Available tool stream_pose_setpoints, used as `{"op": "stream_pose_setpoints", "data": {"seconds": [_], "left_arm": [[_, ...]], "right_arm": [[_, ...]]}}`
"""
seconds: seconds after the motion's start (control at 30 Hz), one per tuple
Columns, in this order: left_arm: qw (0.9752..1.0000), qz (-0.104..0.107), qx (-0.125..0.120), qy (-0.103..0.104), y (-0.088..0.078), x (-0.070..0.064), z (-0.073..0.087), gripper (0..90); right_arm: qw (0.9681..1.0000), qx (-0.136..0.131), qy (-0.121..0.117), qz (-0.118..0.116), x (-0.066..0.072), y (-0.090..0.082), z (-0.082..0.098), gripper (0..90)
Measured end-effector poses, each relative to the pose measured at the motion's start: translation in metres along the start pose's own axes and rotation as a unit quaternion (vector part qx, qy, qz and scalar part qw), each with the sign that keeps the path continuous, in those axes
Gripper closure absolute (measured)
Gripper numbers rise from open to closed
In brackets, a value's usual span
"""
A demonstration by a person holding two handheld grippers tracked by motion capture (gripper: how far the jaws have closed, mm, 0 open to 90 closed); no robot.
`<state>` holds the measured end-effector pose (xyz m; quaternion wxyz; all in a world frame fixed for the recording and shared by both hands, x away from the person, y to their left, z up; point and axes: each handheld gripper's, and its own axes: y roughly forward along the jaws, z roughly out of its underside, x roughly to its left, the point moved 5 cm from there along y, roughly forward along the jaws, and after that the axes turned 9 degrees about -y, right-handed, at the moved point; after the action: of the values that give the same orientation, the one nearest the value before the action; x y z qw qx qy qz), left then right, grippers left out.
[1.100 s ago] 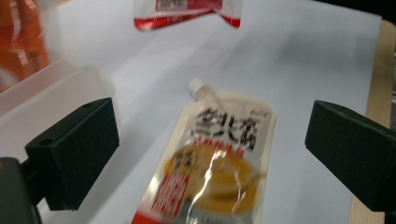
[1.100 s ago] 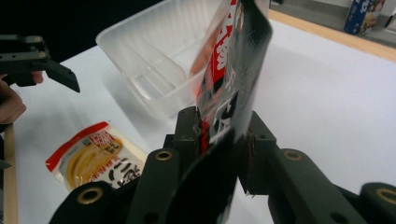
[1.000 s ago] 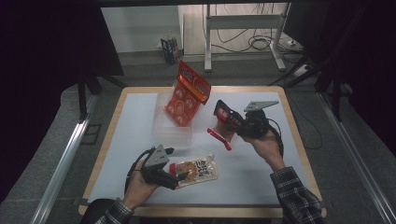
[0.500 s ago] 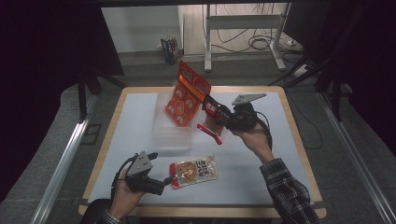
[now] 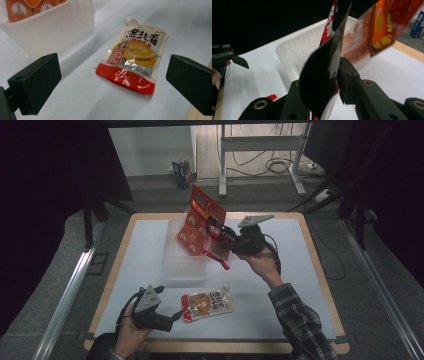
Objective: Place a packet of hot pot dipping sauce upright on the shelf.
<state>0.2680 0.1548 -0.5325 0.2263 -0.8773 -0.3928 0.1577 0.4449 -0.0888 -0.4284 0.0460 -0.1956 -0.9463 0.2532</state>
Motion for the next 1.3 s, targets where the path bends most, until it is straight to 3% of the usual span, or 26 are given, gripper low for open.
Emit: {"op": "stream_pose_setpoints", "data": {"seconds": [0.2, 0.67, 1.0, 1.3], "left_arm": [[1.0, -0.003, 0.0, -0.002, -0.002, 0.001, 0.002, 0.0], [0.9999, -0.005, 0.009, 0.005, -0.001, -0.001, 0.004, 0.0], [0.9999, -0.006, 0.01, 0.005, -0.001, 0.001, 0.005, 0.0], [0.9999, -0.005, 0.014, 0.007, 0.0, 0.0, 0.006, 0.0]], "right_arm": [[0.9998, -0.014, 0.001, -0.012, 0.001, 0.017, -0.009, 71.2], [0.9992, -0.019, -0.021, -0.027, 0.005, 0.062, -0.024, 71.5], [0.9985, -0.032, -0.027, -0.034, 0.001, 0.093, -0.026, 71.6], [0.9979, -0.048, -0.028, -0.034, -0.004, 0.109, -0.025, 71.7]]}}
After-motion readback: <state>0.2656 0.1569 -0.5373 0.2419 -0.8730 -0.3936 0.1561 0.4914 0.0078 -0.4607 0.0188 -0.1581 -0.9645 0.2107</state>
